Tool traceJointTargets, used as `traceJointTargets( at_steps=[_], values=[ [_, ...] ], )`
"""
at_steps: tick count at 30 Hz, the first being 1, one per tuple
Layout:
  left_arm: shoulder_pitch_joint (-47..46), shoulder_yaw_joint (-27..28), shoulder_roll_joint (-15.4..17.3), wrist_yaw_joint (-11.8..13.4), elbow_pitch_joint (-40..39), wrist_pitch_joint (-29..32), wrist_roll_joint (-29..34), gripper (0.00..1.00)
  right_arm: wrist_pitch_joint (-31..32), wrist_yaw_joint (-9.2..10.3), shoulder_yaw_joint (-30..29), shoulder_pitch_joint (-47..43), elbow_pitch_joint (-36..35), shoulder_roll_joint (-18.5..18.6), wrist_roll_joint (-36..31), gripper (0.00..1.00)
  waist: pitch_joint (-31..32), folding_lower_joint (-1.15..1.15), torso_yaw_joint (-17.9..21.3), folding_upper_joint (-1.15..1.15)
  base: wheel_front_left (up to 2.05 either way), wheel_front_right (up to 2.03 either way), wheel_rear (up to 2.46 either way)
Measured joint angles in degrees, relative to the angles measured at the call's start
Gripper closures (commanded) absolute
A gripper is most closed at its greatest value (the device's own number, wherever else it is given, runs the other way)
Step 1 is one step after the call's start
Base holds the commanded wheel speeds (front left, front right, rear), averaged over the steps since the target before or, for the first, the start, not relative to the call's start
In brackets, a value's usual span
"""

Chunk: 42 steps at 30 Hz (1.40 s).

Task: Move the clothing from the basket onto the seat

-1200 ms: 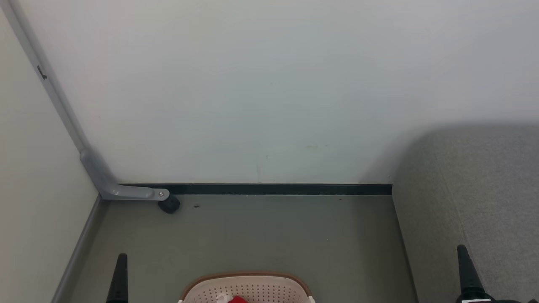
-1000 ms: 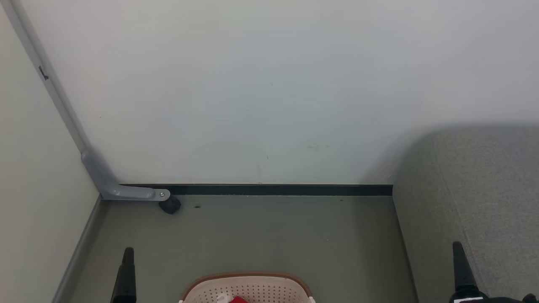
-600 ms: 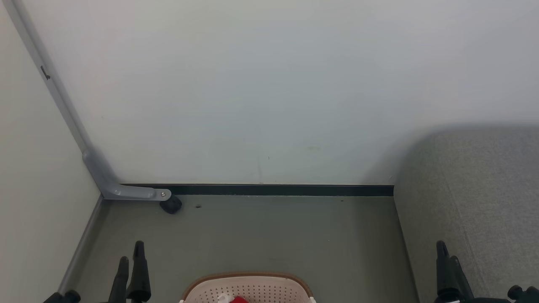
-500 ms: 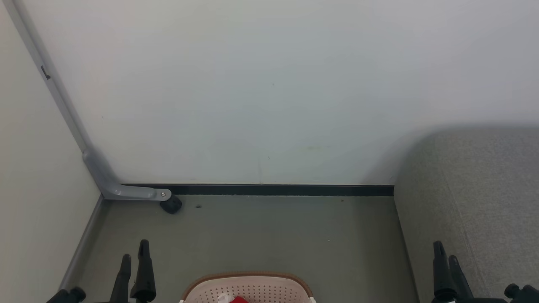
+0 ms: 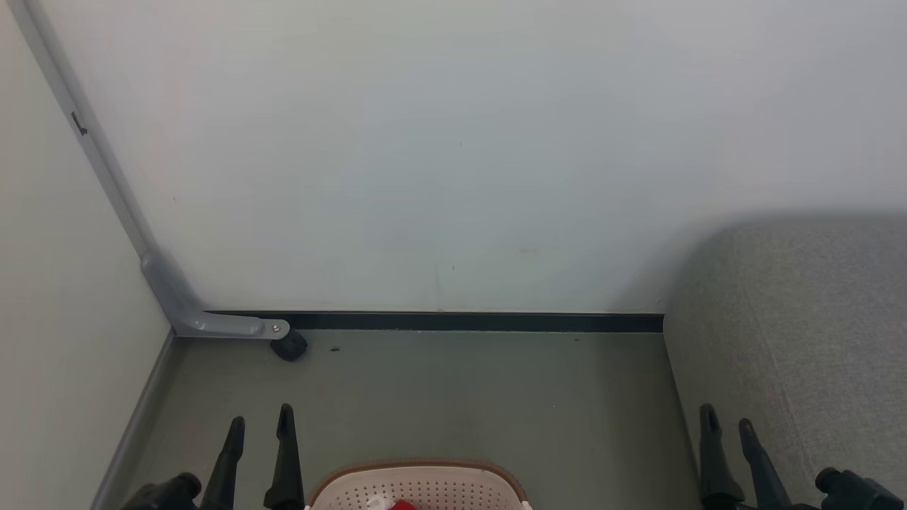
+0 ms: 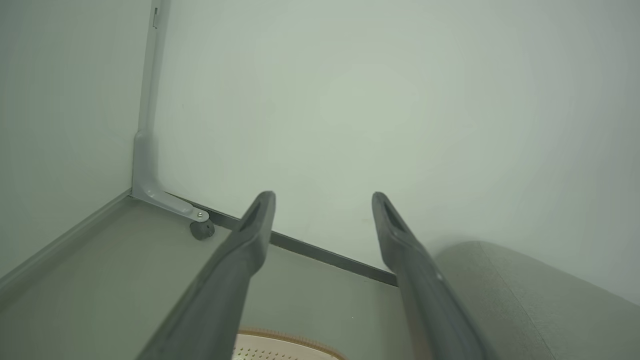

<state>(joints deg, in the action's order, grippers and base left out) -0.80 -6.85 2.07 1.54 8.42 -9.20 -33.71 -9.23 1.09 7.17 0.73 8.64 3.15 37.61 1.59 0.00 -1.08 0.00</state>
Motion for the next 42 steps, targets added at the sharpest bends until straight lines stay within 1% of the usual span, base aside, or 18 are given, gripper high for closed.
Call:
traceJointTargets(
  at_steps=[5, 9, 14, 19, 22, 26, 42],
  values=[
    [0.09, -1.16, 0.12, 0.94, 0.04, -1.14, 6.11, 0.0, -1.02, 0.49, 1.46, -0.03, 0.56, 0.35, -4.89, 0.0, 0.13, 0.0, -0.05, 0.0, 0.0, 0.0, 0.0],
    [0.09, -2.34, 0.15, 1.1, 0.13, -1.81, 10.98, 0.0, -1.92, 0.93, 2.74, -0.03, 1.02, 0.87, -9.11, 0.0, 0.25, 0.0, -0.11, 0.0, 0.0, 0.0, 0.0],
    [0.13, -3.32, 0.19, 1.91, 0.3, -3.04, 16.48, 0.0, -3.0, 1.47, 4.25, -0.03, 1.59, 1.36, -14.04, 0.0, 0.35, 0.0, -0.2, 0.0, 0.0, 0.0, 0.0],
    [0.27, -4.97, 0.27, 2.04, 1.55, -4.11, 20.36, 0.0, -4.03, 2.49, 5.57, -0.07, 2.98, 1.48, -19.07, 0.0, 0.41, 0.0, -0.27, 0.0, 0.0, 0.0, 0.0],
    [0.42, -5.77, 0.36, 2.04, 2.53, -4.71, 22.41, 0.0, -4.58, 2.7, 6.27, -0.08, 3.44, 1.54, -21.24, 0.0, 0.43, 0.0, -0.28, -0.01, 0.0, 0.0, 0.0],
    [0.73, -6.79, 0.44, 2.0, 3.97, -5.11, 24.08, 0.0, -5.03, 2.99, 6.5, -0.08, 4.16, 1.54, -23.13, 0.0, 0.4, 0.0, -0.26, 0.0, 0.0, 0.0, 0.0],
    [0.97, -7.28, 0.54, 1.48, 8.9, -5.11, 22.24, 0.0, -5.04, 2.44, 6.13, -0.08, 7.35, 1.21, -21.93, 0.0, 0.42, 0.0, 0.03, 0.0, 0.0, 0.0, 0.0]
  ],
)
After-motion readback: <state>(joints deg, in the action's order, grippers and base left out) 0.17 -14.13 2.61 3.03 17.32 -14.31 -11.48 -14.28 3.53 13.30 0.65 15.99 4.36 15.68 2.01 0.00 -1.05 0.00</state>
